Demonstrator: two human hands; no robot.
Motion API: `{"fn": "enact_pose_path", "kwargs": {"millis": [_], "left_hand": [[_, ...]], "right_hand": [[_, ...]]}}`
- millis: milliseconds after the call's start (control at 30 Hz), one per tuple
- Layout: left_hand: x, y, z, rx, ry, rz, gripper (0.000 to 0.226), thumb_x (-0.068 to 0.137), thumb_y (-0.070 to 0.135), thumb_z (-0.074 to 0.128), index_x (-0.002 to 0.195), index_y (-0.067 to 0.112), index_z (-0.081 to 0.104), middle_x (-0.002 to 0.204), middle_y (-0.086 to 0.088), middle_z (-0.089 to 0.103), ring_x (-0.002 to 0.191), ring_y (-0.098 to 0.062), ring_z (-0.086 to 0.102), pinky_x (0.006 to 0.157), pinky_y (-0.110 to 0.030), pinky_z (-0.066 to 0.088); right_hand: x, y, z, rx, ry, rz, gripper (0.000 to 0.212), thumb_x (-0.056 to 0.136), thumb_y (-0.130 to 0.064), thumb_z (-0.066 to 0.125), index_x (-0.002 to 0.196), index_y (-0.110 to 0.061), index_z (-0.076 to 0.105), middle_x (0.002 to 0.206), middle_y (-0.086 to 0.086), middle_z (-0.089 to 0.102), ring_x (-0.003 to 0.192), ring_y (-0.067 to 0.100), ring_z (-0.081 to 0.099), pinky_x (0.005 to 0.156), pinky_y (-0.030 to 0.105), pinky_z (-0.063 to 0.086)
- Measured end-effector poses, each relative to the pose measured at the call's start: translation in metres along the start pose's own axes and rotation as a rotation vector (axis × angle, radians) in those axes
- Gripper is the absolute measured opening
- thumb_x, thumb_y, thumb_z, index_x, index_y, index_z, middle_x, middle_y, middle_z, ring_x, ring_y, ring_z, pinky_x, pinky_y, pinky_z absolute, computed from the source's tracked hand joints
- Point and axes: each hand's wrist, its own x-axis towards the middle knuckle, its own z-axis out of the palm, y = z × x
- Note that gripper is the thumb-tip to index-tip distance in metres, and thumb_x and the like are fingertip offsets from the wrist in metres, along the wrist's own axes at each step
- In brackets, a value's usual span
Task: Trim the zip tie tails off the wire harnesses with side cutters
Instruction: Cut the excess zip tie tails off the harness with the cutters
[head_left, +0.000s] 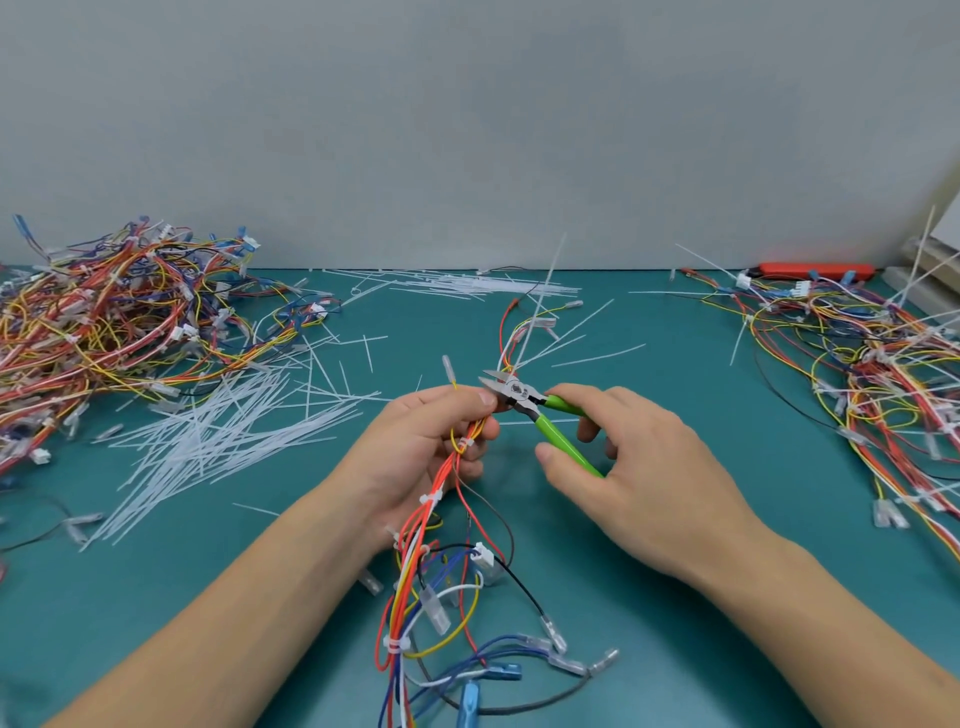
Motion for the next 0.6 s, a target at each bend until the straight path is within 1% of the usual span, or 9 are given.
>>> {"fn": "enact_pose_path", "kwargs": {"millis": [67, 133, 233, 300, 367, 433, 533, 600], "left_hand": [[0.000, 0.000, 0.000, 0.007, -0.001, 0.000, 0.009, 0.076, 0.018, 0.072, 0.069, 0.016, 0.077, 0.063, -0.004, 0.060, 0.047, -0.011, 0.043, 0.045, -0.020, 0.038], [0.000, -0.001, 0.000, 0.004, 0.001, 0.000, 0.008, 0.076, 0.018, 0.072, 0.070, 0.016, 0.076, 0.063, -0.005, 0.060, 0.046, -0.011, 0.043, 0.044, -0.020, 0.037], [0.001, -0.002, 0.000, -0.009, 0.009, -0.002, 0.006, 0.075, 0.018, 0.073, 0.071, 0.015, 0.076, 0.064, -0.006, 0.061, 0.047, -0.011, 0.043, 0.044, -0.020, 0.038], [0.001, -0.002, 0.000, -0.008, 0.008, -0.001, 0.005, 0.076, 0.018, 0.074, 0.073, 0.015, 0.077, 0.065, -0.006, 0.061, 0.047, -0.011, 0.044, 0.044, -0.020, 0.038], [0.001, -0.002, 0.000, -0.006, 0.011, 0.000, 0.005, 0.078, 0.017, 0.074, 0.075, 0.014, 0.077, 0.066, -0.006, 0.061, 0.047, -0.011, 0.044, 0.044, -0.020, 0.038], [0.000, -0.001, 0.001, -0.009, 0.015, 0.001, 0.005, 0.081, 0.013, 0.075, 0.077, 0.013, 0.078, 0.067, -0.006, 0.062, 0.047, -0.011, 0.045, 0.044, -0.020, 0.039], [-0.002, -0.001, 0.002, -0.007, 0.020, -0.001, 0.005, 0.076, 0.018, 0.074, 0.074, 0.015, 0.078, 0.067, -0.006, 0.062, 0.047, -0.011, 0.045, 0.044, -0.020, 0.039], [-0.002, -0.001, 0.002, -0.011, 0.023, -0.002, 0.007, 0.078, 0.018, 0.073, 0.075, 0.014, 0.078, 0.067, -0.006, 0.062, 0.048, -0.011, 0.045, 0.045, -0.020, 0.039]], "right_hand": [[0.001, 0.001, -0.001, -0.009, 0.001, 0.007, 0.053, 0.081, -0.076, 0.041, 0.128, -0.053, 0.050, 0.092, -0.018, 0.054, 0.081, -0.004, 0.050, 0.071, 0.029, 0.039], [0.001, 0.001, -0.002, -0.013, 0.001, 0.009, 0.044, 0.085, -0.073, 0.047, 0.122, -0.051, 0.055, 0.085, -0.013, 0.056, 0.075, 0.003, 0.052, 0.067, 0.031, 0.042], [0.002, 0.000, -0.004, -0.026, 0.013, 0.011, 0.031, 0.089, -0.068, 0.053, 0.114, -0.050, 0.058, 0.072, -0.008, 0.051, 0.068, 0.008, 0.050, 0.059, 0.031, 0.040], [0.003, 0.000, -0.005, -0.032, 0.012, 0.011, 0.030, 0.090, -0.066, 0.054, 0.113, -0.049, 0.059, 0.070, -0.008, 0.049, 0.066, 0.009, 0.049, 0.058, 0.032, 0.039], [0.003, 0.001, -0.003, -0.008, 0.023, 0.014, 0.030, 0.090, -0.065, 0.056, 0.113, -0.047, 0.060, 0.073, -0.008, 0.053, 0.067, 0.008, 0.051, 0.059, 0.030, 0.041], [0.001, 0.001, 0.001, 0.027, 0.043, 0.017, 0.034, 0.089, -0.064, 0.058, 0.117, -0.045, 0.061, 0.080, -0.012, 0.058, 0.071, 0.006, 0.053, 0.065, 0.030, 0.044], [0.000, 0.001, 0.006, 0.045, 0.054, 0.005, 0.044, 0.089, -0.064, 0.059, 0.128, -0.043, 0.060, 0.093, -0.017, 0.058, 0.085, 0.003, 0.052, 0.084, 0.033, 0.049], [0.002, 0.001, 0.008, 0.053, 0.057, 0.000, 0.049, 0.088, -0.065, 0.057, 0.131, -0.041, 0.060, 0.098, -0.017, 0.059, 0.094, 0.007, 0.054, 0.093, 0.037, 0.049]]}}
